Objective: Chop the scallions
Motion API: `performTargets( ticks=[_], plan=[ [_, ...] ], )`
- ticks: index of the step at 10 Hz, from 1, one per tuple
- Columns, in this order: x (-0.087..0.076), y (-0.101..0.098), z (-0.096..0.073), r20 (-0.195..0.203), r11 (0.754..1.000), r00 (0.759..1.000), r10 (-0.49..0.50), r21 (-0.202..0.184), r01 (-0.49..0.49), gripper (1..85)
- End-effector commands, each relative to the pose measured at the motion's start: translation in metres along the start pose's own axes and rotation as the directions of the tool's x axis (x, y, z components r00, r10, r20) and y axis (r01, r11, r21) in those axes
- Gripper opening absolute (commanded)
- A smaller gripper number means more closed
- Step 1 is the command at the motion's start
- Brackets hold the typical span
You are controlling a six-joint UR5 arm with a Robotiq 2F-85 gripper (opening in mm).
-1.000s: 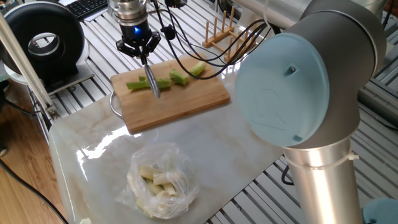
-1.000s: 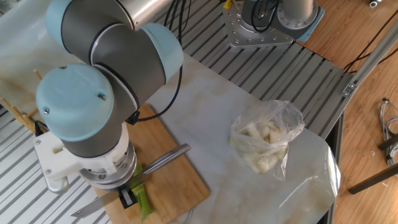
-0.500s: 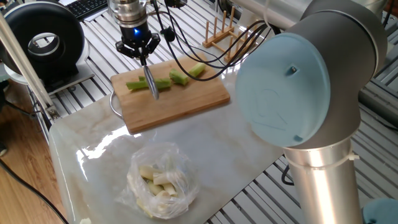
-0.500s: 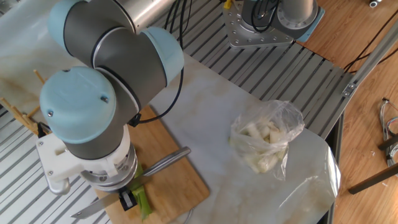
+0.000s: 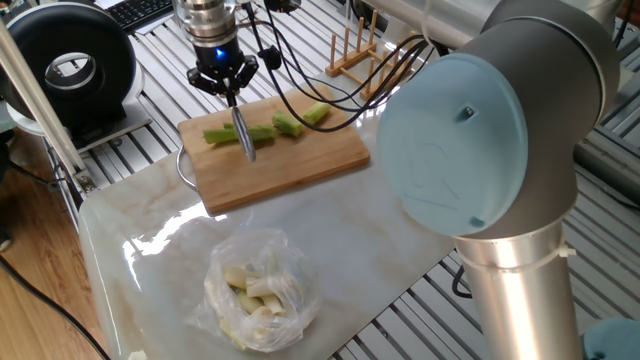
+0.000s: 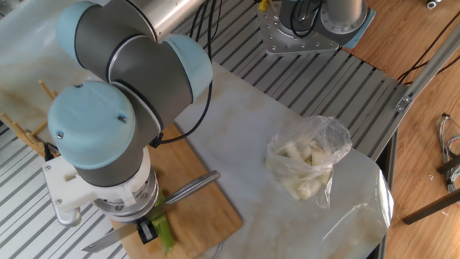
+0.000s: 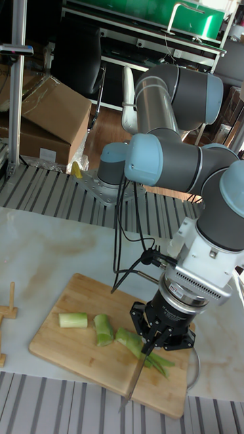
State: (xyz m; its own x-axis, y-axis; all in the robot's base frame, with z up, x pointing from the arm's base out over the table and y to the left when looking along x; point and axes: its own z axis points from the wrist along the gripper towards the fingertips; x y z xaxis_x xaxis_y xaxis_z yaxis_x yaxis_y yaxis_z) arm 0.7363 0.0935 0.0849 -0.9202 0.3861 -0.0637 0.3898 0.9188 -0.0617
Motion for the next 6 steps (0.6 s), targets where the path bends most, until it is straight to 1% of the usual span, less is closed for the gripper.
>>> performTargets(
  ticks=[1, 4, 6],
  plan=[
    [0.001, 0.0003, -0.0039, -0.01, 1.0, 1.0, 0.004, -0.008, -0.004, 1.0],
    [0.0017, 0.0034, 0.0006, -0.008, 1.0, 1.0, 0.01, -0.021, -0.01, 1.0],
    [0.0017, 0.0052, 0.0, -0.006, 1.0, 1.0, 0.012, -0.027, -0.012, 1.0]
  ],
)
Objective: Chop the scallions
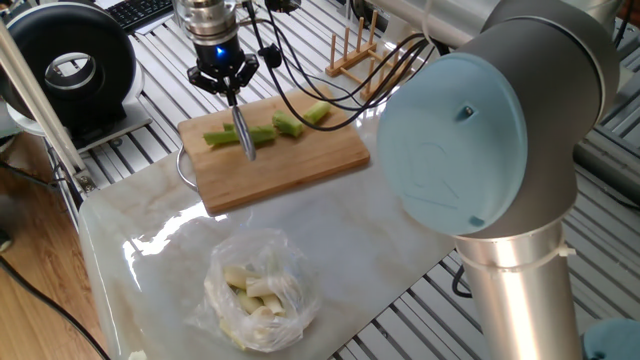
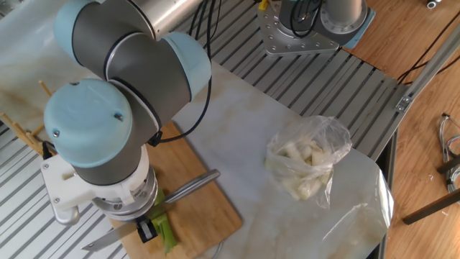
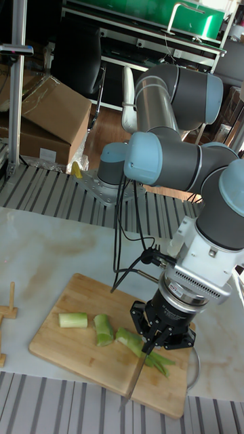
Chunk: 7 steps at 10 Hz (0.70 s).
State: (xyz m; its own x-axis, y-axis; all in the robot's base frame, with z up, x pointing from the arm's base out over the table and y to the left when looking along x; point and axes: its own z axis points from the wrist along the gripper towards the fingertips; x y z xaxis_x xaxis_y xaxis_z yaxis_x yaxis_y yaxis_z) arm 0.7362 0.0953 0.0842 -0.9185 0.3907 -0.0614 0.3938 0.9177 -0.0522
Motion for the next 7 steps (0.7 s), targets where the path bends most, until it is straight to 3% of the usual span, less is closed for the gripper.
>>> performTargets(
  ticks=[1, 7],
  plan=[
    [0.001, 0.005, 0.0, -0.004, 1.0, 1.0, 0.007, -0.022, -0.007, 1.0],
    [-0.002, 0.004, 0.011, 0.013, 1.0, 1.0, -0.001, -0.019, 0.001, 1.0]
  ],
)
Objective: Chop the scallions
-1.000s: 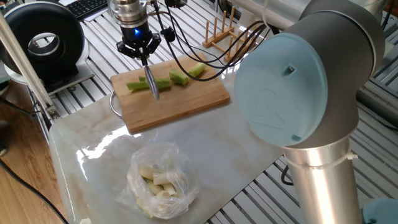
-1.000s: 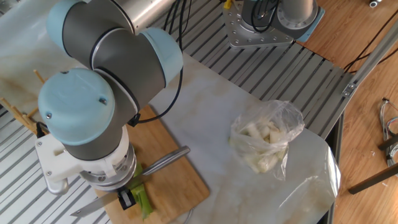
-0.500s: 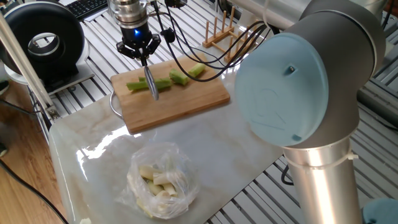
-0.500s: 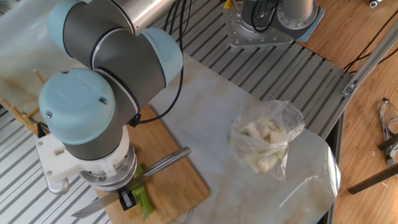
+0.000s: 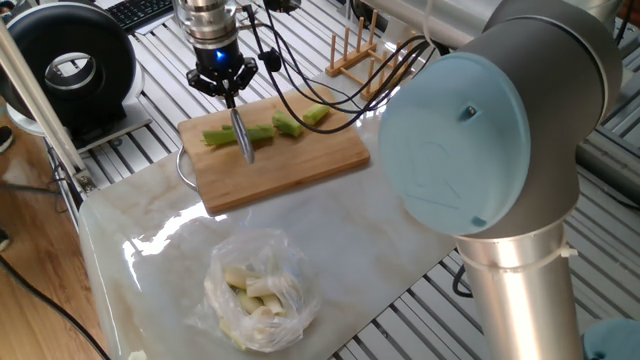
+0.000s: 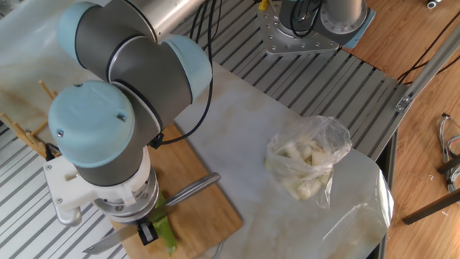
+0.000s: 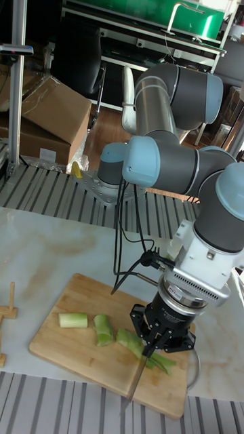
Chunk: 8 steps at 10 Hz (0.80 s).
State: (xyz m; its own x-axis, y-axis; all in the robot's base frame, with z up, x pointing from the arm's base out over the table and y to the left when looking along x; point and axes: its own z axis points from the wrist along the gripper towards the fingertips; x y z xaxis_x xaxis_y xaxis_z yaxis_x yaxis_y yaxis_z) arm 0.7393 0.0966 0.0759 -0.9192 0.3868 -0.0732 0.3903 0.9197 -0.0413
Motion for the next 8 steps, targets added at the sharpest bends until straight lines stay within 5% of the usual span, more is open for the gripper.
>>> performTargets(
  ticks=[1, 4, 8],
  plan=[
    [0.001, -0.0001, 0.0044, 0.001, 1.0, 1.0, 0.003, -0.008, -0.003, 1.0],
    [0.0039, -0.0046, 0.0065, 0.005, 1.0, 1.0, 0.0, 0.006, 0.0, 1.0],
    [0.0025, 0.0043, 0.0092, 0.011, 1.0, 1.0, 0.005, -0.026, -0.005, 1.0]
  ],
)
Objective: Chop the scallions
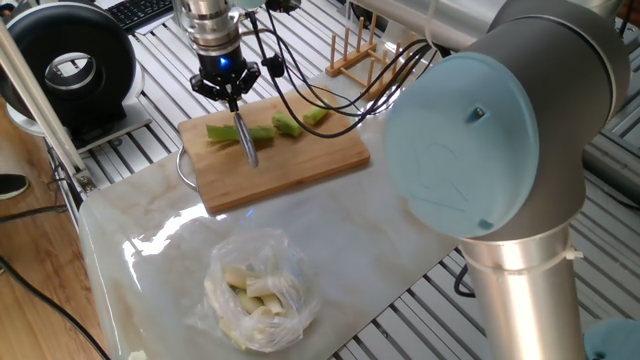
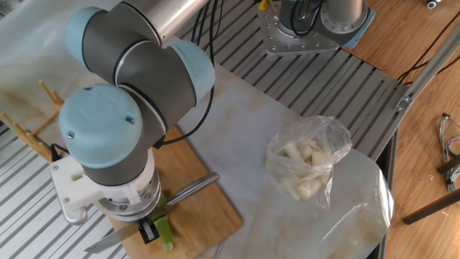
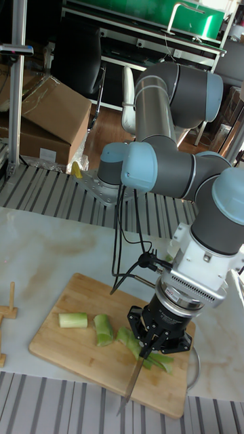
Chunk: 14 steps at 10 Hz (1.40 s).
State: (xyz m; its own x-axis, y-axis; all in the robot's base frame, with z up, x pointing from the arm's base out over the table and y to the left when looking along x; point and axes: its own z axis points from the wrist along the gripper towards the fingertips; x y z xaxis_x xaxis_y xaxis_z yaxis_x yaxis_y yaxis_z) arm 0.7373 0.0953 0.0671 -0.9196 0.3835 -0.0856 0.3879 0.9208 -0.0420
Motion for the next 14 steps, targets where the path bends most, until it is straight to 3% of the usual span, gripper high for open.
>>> performTargets(
  ticks=[1, 4, 6, 9, 10, 11, 12, 13, 14],
  plan=[
    [0.0, 0.006, 0.001, -0.001, 1.0, 1.0, 0.008, -0.026, -0.008, 1.0],
    [-0.001, 0.003, 0.004, 0.009, 0.999, 1.0, 0.003, -0.042, -0.002, 1.0],
    [0.006, 0.0, 0.004, 0.01, 0.999, 1.0, -0.018, -0.028, 0.019, 1.0],
    [0.022, 0.007, -0.028, -0.027, 0.998, 1.0, -0.012, -0.062, 0.01, 1.0],
    [0.015, 0.006, -0.035, 0.018, 0.999, 1.0, 0.021, -0.04, -0.02, 1.0],
    [0.016, 0.01, -0.04, 0.031, 0.999, 0.998, 0.049, -0.017, -0.049, 1.0],
    [0.023, 0.009, -0.04, 0.015, 1.0, 0.999, 0.029, -0.004, -0.029, 1.0],
    [0.025, 0.009, -0.032, 0.019, 1.0, 1.0, 0.022, -0.011, -0.021, 1.0],
    [0.026, 0.006, -0.022, 0.036, 1.0, 0.999, -0.001, 0.007, 0.0, 1.0]
  ],
)
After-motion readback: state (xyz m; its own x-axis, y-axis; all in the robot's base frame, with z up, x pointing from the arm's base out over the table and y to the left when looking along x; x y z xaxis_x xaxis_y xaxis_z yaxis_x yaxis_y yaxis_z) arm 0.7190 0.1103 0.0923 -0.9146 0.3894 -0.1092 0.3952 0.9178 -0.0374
